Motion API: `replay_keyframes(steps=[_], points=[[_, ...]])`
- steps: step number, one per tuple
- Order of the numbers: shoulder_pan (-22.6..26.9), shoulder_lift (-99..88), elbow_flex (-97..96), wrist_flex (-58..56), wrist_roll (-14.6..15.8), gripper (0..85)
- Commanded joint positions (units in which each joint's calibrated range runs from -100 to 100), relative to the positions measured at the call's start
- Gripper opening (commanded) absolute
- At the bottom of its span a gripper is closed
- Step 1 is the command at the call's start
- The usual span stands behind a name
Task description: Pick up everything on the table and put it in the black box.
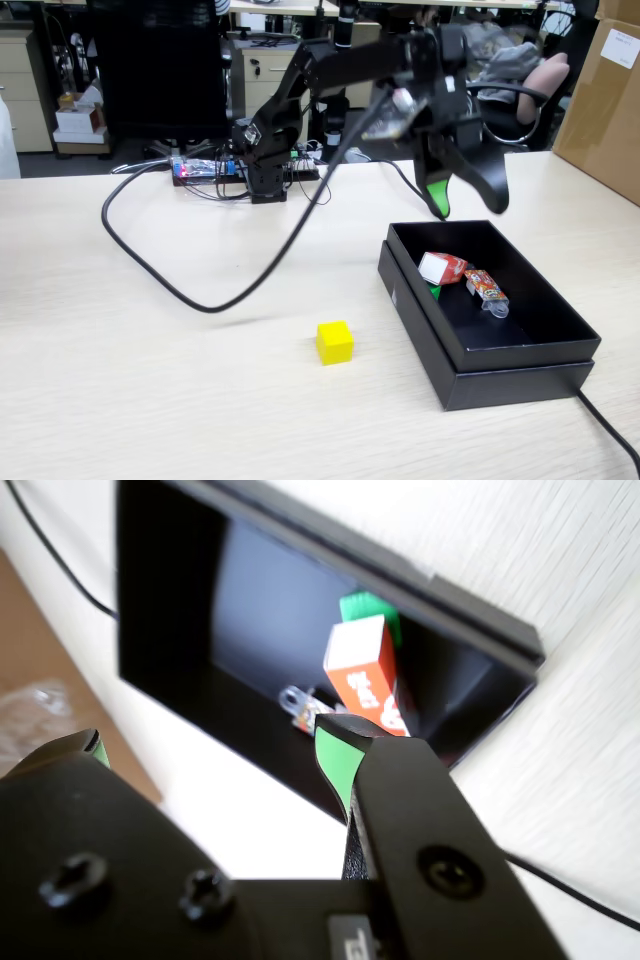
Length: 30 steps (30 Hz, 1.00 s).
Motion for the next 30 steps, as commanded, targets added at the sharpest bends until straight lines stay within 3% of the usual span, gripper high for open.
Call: replay_keyframes(steps=[1,6,11,18,30], points=[[-2.34,-6.43,2.6,-0.5,-1.86,41.8],[-8.74,-3.9,0.15,-0.41,-4.25,42.0],[-13.28,1.95,-10.18,0.11,-5.27,47.7],[-14.02,10.55,-11.45,3.13,-5.27,47.5],[-13.09,26.28,2.15,3.74,-4.98,47.2]])
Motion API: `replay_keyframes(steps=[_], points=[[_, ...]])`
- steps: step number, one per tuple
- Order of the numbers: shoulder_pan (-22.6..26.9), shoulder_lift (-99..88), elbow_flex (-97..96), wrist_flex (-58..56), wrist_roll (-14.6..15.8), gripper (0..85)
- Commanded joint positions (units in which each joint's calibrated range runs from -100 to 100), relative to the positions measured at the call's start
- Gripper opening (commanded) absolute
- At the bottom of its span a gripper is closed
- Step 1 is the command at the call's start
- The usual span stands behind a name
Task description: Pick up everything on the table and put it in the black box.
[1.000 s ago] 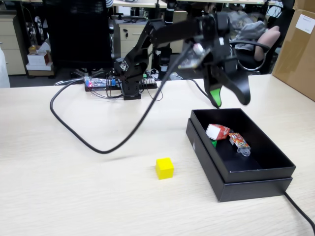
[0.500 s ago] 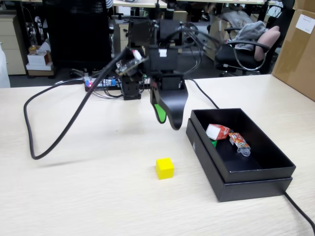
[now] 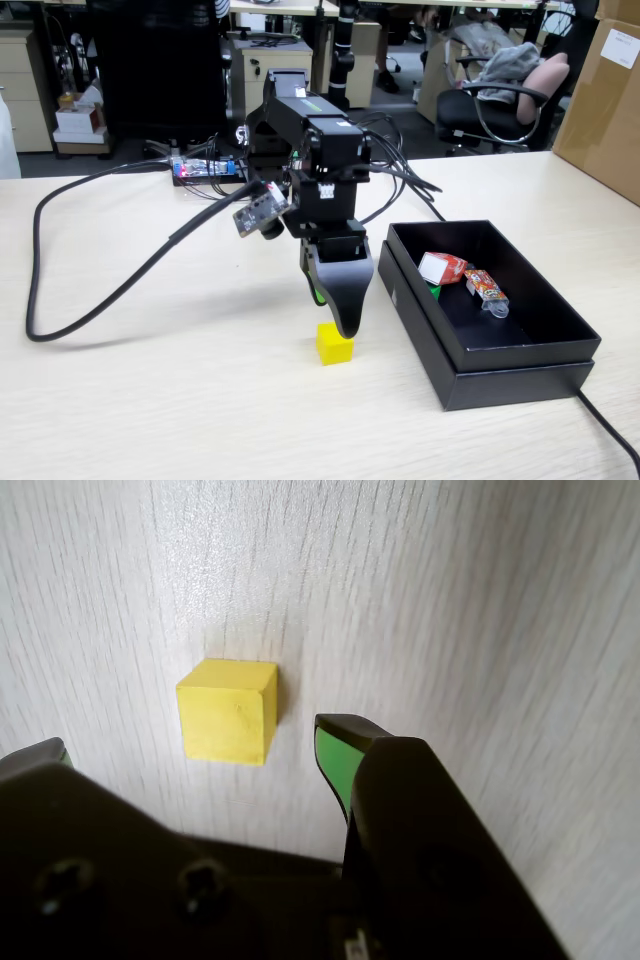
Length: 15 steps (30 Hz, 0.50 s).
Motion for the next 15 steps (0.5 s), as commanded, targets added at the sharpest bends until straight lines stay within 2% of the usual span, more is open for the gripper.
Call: replay_keyframes(steps=[1,9,10,15], points=[[0.1,1.49,6.44,1.93,0.1,47.2],[-0.24,8.84,7.35,2.71,0.1,47.1],[-0.34,10.56,7.89,2.71,0.1,44.0],[-0.39,13.43,8.52,3.91,0.05,39.5]])
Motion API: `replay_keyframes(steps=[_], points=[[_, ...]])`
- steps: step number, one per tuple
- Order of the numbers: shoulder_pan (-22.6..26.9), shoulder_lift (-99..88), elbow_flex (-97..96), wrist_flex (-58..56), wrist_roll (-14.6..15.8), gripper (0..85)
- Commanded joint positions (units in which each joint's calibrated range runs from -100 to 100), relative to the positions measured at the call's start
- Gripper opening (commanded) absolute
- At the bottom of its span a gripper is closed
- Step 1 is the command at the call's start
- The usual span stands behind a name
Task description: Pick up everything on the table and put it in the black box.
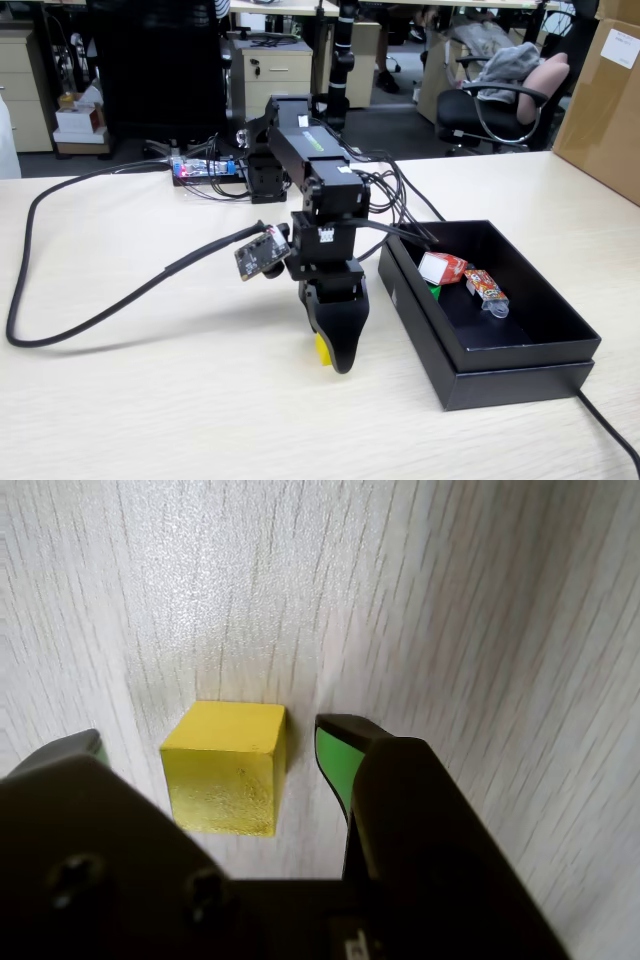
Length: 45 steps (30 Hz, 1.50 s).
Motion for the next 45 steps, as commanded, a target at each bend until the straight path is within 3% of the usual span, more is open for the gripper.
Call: replay_keyframes(steps=[1,4,12,17,24,34,39,45], points=[[-0.05,0.7,3.32,2.68,0.05,39.0],[0.0,1.85,4.13,2.68,0.0,27.5],[-0.1,2.08,4.59,2.85,-0.1,9.2],[-0.34,-1.82,3.59,2.08,-0.1,8.8],[0.78,-23.74,-2.94,-4.66,0.49,8.1],[8.55,-49.79,-8.56,-6.74,2.44,8.1],[13.38,-49.67,-4.93,-6.65,3.76,8.1],[15.78,-33.49,-0.67,-6.22,5.81,8.2]])
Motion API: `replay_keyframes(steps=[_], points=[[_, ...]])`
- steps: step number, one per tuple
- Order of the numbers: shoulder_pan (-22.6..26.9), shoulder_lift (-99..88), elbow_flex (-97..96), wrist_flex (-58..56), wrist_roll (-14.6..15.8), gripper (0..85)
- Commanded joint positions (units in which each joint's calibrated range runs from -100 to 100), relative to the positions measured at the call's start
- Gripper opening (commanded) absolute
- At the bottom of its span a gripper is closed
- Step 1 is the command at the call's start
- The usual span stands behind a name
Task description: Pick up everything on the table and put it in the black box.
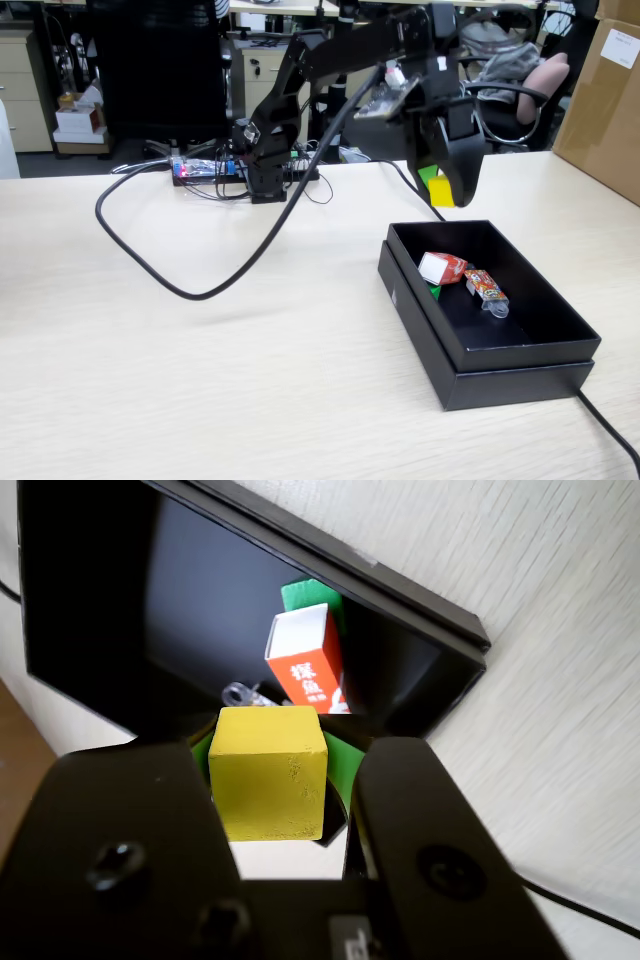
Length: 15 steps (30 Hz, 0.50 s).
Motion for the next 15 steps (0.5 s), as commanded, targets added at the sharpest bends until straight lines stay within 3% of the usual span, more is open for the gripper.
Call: replay_keyframes(steps=[1,13,15], points=[[0.34,2.56,3.08,-0.21,0.44,8.2],[1.17,-1.34,-10.16,-0.04,0.63,8.9],[1.66,-5.24,-15.69,-0.04,0.68,18.2]])
